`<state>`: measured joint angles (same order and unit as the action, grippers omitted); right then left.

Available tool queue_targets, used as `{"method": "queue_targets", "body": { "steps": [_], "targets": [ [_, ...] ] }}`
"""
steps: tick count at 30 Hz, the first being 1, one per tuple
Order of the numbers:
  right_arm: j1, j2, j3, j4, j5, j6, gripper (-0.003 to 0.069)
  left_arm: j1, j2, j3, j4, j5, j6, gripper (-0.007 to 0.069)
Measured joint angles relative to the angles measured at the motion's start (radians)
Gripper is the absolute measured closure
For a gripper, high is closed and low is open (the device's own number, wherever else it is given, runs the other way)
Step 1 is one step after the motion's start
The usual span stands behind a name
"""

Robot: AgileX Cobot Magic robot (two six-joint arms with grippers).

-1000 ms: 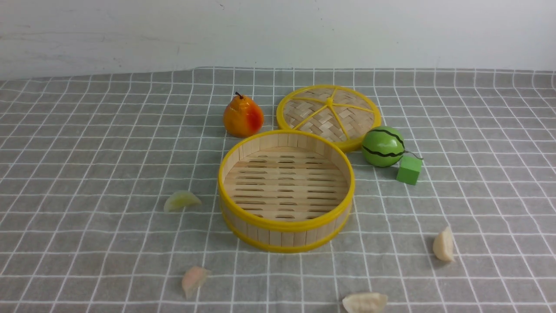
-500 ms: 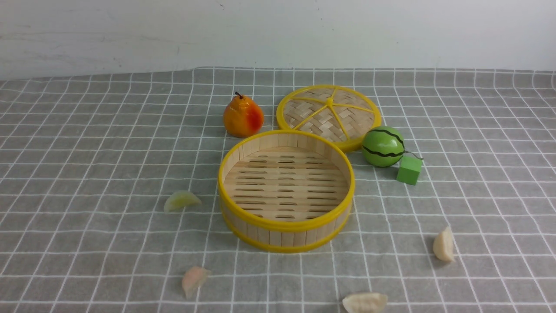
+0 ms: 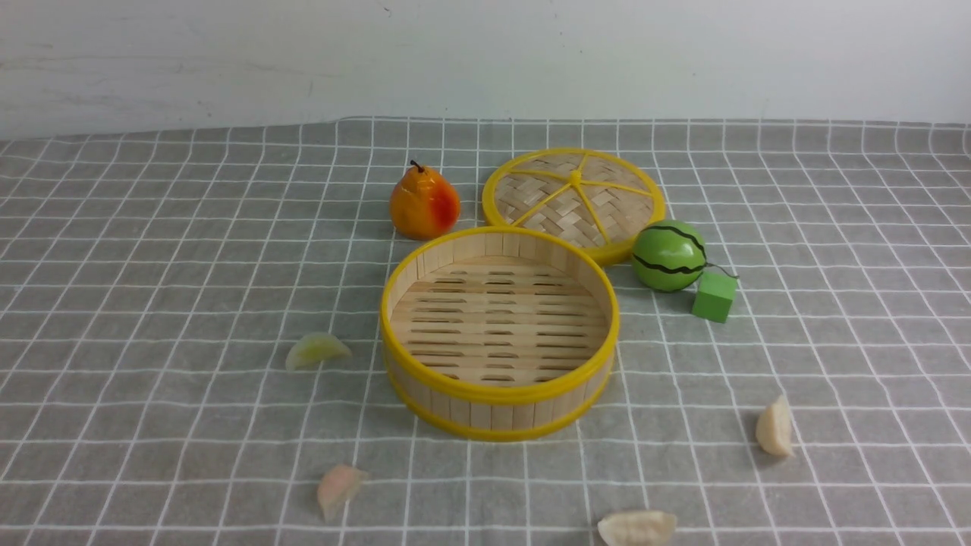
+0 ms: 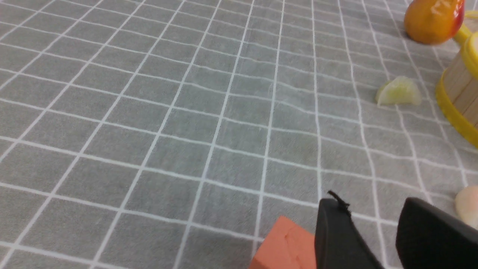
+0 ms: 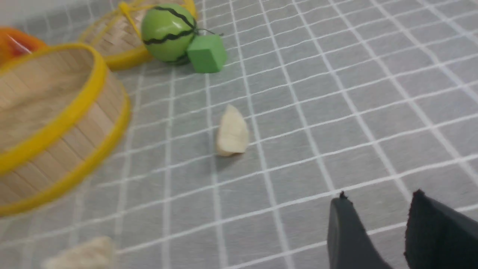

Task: Put the dumplings into the steamer on the table with the grey tablecloth.
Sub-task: 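Reach for and grasp a dumpling on the table with the left gripper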

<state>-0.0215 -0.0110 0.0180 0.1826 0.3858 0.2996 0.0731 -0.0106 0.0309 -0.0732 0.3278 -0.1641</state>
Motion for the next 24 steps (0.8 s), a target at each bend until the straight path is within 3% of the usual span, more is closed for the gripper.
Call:
{"method": "queue_targets", "body": {
  "steps": [3,5,7,11,14,21,24],
  "targets": [
    [0.000,0.000,0.000,0.266,0.014,0.105,0.0419,0.000,0.000,0.000,-0.105,-0.067,-0.064,0.0386],
    [0.000,0.000,0.005,0.436,0.024,0.168,0.0419,0.000,0.000,0.000,-0.231,-0.106,-0.160,0.0386],
    [0.000,0.000,0.009,0.585,0.025,0.201,0.0419,0.000,0.000,0.000,-0.434,-0.150,-0.286,0.0386],
    [0.000,0.000,0.009,0.650,-0.039,0.161,0.0419,0.000,0.000,0.000,-0.797,-0.219,-0.497,0.0386],
    [0.000,0.000,0.009,0.651,-0.091,0.097,0.0419,0.000,0.000,0.000,-0.905,-0.228,-0.519,0.0386],
    [0.000,0.000,0.009,0.651,-0.121,-0.012,0.0419,0.000,0.000,0.000,-0.945,-0.205,-0.498,0.0386],
    [0.000,0.000,0.009,0.651,-0.123,-0.108,0.0419,0.000,0.000,-0.033,-0.920,-0.175,-0.359,0.0386]
  ]
}}
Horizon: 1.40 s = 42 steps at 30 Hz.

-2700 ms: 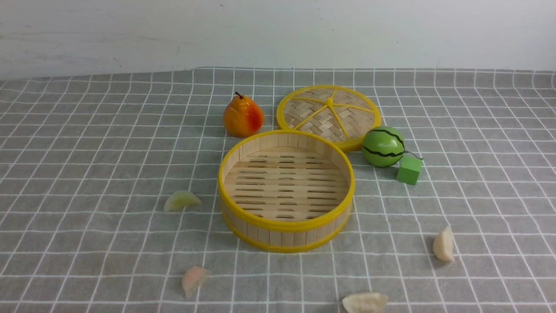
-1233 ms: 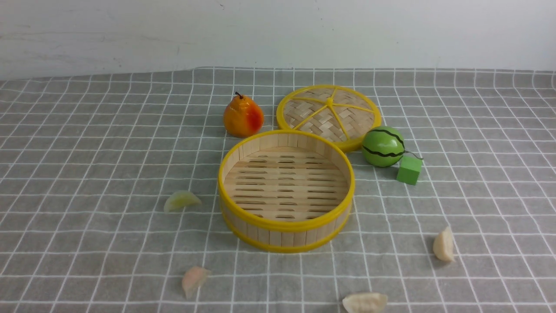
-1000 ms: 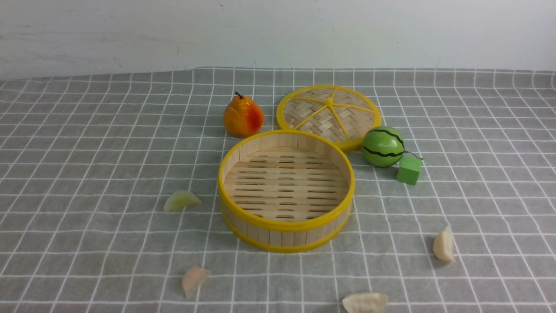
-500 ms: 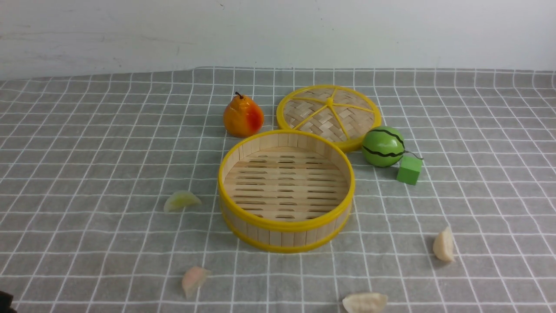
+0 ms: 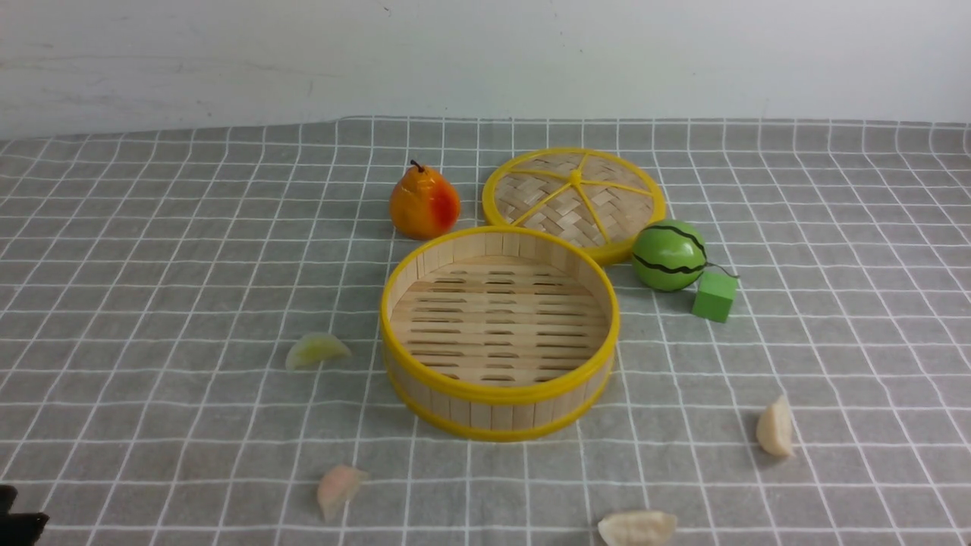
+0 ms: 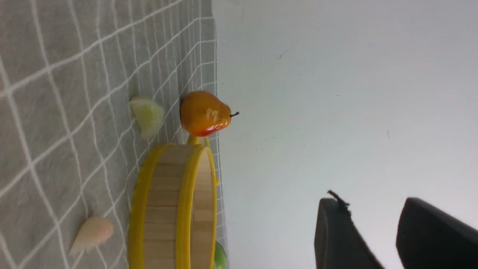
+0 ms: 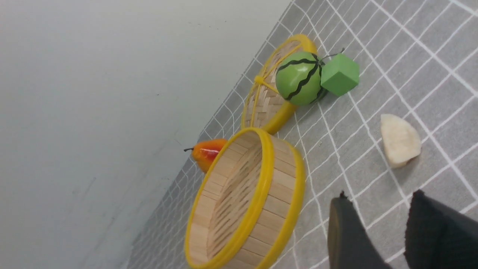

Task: Put the dumplings into the steamer on the table with the grey tablecloth.
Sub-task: 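Reach for and grasp a dumpling on the table with the left gripper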

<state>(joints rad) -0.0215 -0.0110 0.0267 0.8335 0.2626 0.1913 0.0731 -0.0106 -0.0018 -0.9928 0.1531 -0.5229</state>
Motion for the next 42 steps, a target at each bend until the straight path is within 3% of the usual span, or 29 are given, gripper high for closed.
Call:
{"method": "queue_targets", "body": {
  "steps": [3,5,7,12,16,21,23,27,30,36,39,42],
  "targets": [
    [0.000,0.000,-0.002,0.000,-0.022,-0.111,0.0419,0.000,0.003,-0.084,0.046,0.006,0.211,0.0389],
    [0.000,0.000,-0.004,0.000,-0.033,-0.142,0.0419,0.000,0.017,-0.114,0.060,0.021,0.274,0.0393],
    [0.000,0.002,-0.024,0.002,-0.068,-0.199,0.0426,0.000,0.118,-0.235,0.140,0.146,0.487,0.0453],
    [0.000,0.138,-0.105,0.002,-0.115,-0.242,0.0550,0.000,0.426,-0.484,0.330,0.438,0.675,0.0632],
    [0.000,0.314,-0.222,-0.012,-0.078,-0.352,0.0670,-0.025,0.650,-0.691,0.498,0.641,0.689,0.0638],
    [0.000,0.527,-0.428,-0.026,0.108,-0.549,0.0679,-0.163,0.857,-0.879,0.715,0.846,0.633,0.0638],
    [0.000,0.654,-0.533,-0.030,0.275,-0.653,0.0679,-0.241,0.969,-0.952,0.804,0.915,0.601,0.0638],
    [0.025,0.800,-0.657,-0.038,0.462,-0.716,0.0678,-0.328,1.099,-1.020,0.899,0.938,0.547,0.0638],
    [0.141,0.946,-0.771,-0.066,0.604,-0.737,0.0675,-0.380,1.231,-1.092,0.939,0.925,0.486,0.0638],
    [0.416,1.071,-0.897,-0.226,0.706,-0.740,0.0673,-0.385,1.406,-1.228,0.952,0.937,0.475,0.0638],
    [0.514,1.094,-0.943,-0.308,0.739,-0.731,0.0671,-0.385,1.485,-1.306,0.956,0.982,0.486,0.0625],
    [0.552,1.097,-0.957,-0.343,0.751,-0.725,0.0670,-0.373,1.557,-1.376,0.953,1.017,0.504,0.0585]
  ]
}}
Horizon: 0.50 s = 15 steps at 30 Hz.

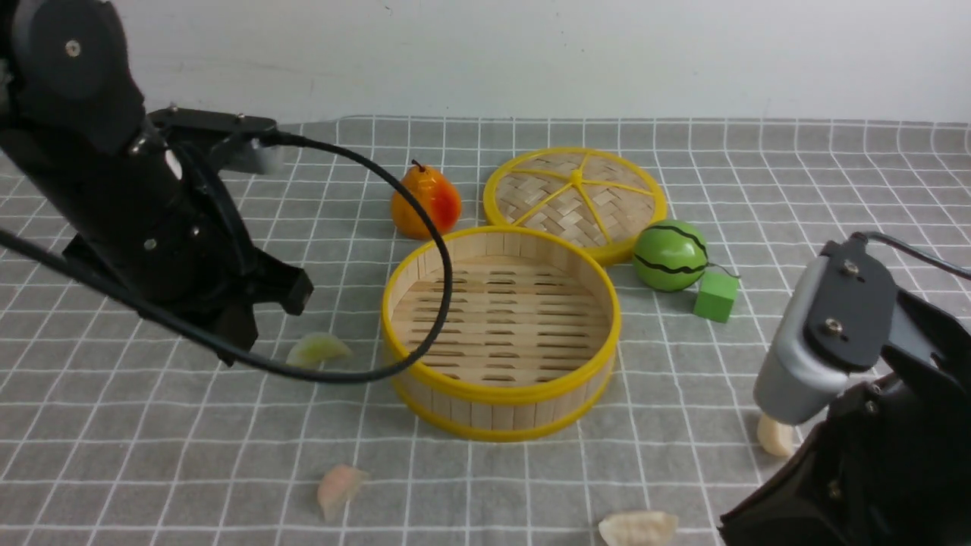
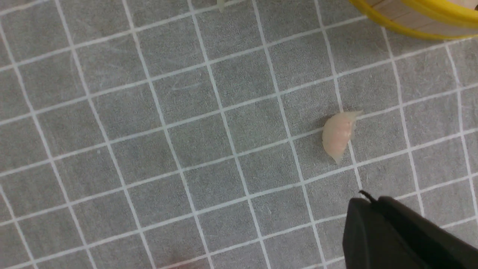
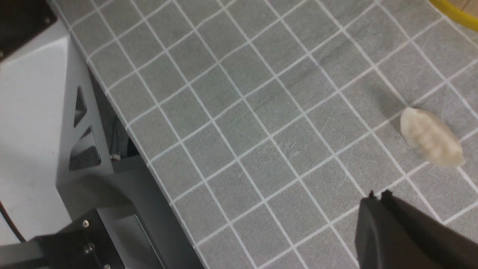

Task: Put the dumplings into the steamer on the table with the grey tablecloth.
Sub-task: 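Reach for and grasp a dumpling on the table with the left gripper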

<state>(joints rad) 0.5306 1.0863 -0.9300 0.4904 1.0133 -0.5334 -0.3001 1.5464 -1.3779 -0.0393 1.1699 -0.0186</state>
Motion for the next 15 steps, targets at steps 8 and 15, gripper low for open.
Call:
{"method": "queue_targets", "body": {
  "steps": [8,15],
  "targets": [
    [0.009,0.001,-0.002,-0.025,0.010,0.018,0.0666,0.026,0.187,-0.088,0.046,-0.141,0.223,0.0294],
    [0.009,0.001,-0.002,-0.024,0.013,0.018,0.0663,0.026,0.337,-0.088,0.047,-0.313,0.352,0.0160]
  ]
}}
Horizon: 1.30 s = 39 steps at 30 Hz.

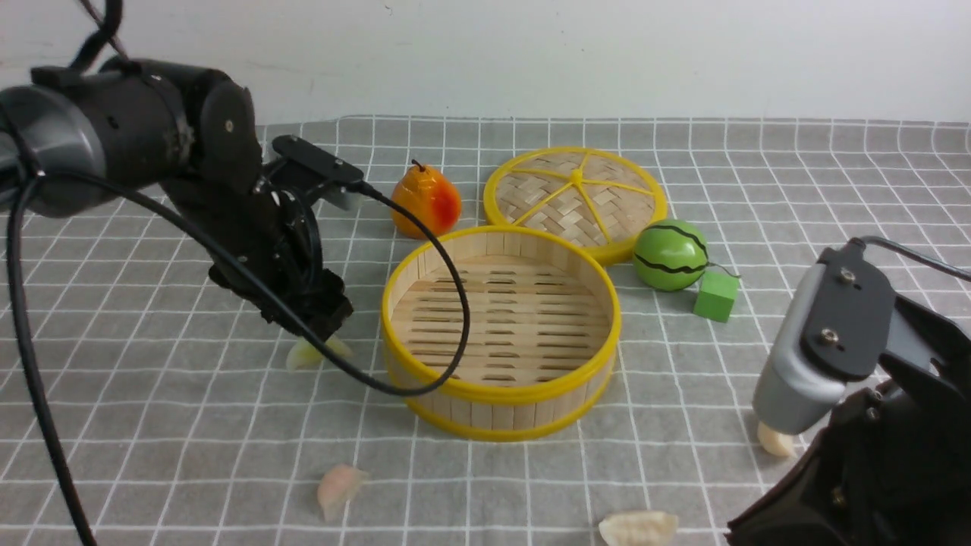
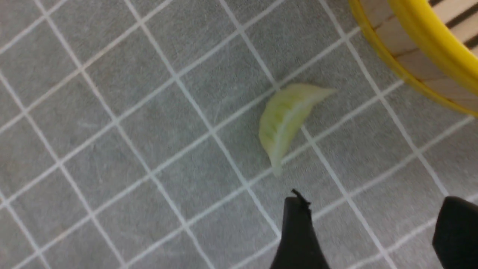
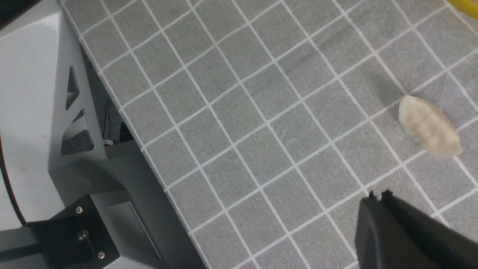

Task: Put the dumplings into the steamer on the table with the grey tablecloth.
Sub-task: 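Reach for and grasp a dumpling on the table with the left gripper, then place the dumpling into the bamboo steamer basket with the left gripper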

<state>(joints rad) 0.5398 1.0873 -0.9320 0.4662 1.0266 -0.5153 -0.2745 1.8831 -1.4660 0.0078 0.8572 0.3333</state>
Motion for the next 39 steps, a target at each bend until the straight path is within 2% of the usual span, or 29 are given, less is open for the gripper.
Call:
{"method": "queue_targets", "body": {
  "steps": [6,13,15,18,21,27,32,35,38,39],
  "targets": [
    [0.000,0.000,0.000,0.000,0.000,0.000,0.0661,0.000,0.121,0.000,-0.001,-0.144,0.002,0.0159],
    [0.000,0.000,0.000,-0.005,0.000,0.000,0.0658,0.000,0.179,0.000,0.006,-0.231,0.002,0.0162],
    [0.000,0.000,0.000,-0.009,0.000,0.000,0.0657,0.000,0.183,0.000,0.006,-0.231,0.001,0.0180],
    [0.000,0.000,0.000,-0.019,0.000,0.000,0.0657,0.000,0.184,-0.002,0.009,-0.222,-0.022,0.0258],
    [0.000,0.000,0.000,-0.022,0.000,0.000,0.0652,0.000,0.184,-0.003,0.017,-0.196,-0.109,0.0435],
    [0.000,0.000,0.000,-0.023,0.000,0.000,0.0646,-0.001,0.163,-0.027,0.106,-0.092,-0.257,0.0427],
    [0.000,0.000,-0.001,-0.023,0.015,0.004,0.0637,-0.015,0.097,-0.145,0.151,0.024,-0.422,0.0427],
    [0.000,0.000,-0.001,-0.024,0.049,0.004,0.0633,-0.075,0.067,-0.228,0.143,0.096,-0.475,0.0427],
    [0.000,0.000,-0.004,-0.026,0.120,0.004,0.0628,-0.179,0.071,-0.288,0.125,0.103,-0.496,0.0427],
    [0.000,0.000,-0.004,-0.026,0.120,0.004,0.0627,-0.185,0.073,-0.291,0.123,0.102,-0.498,0.0427]
  ]
}}
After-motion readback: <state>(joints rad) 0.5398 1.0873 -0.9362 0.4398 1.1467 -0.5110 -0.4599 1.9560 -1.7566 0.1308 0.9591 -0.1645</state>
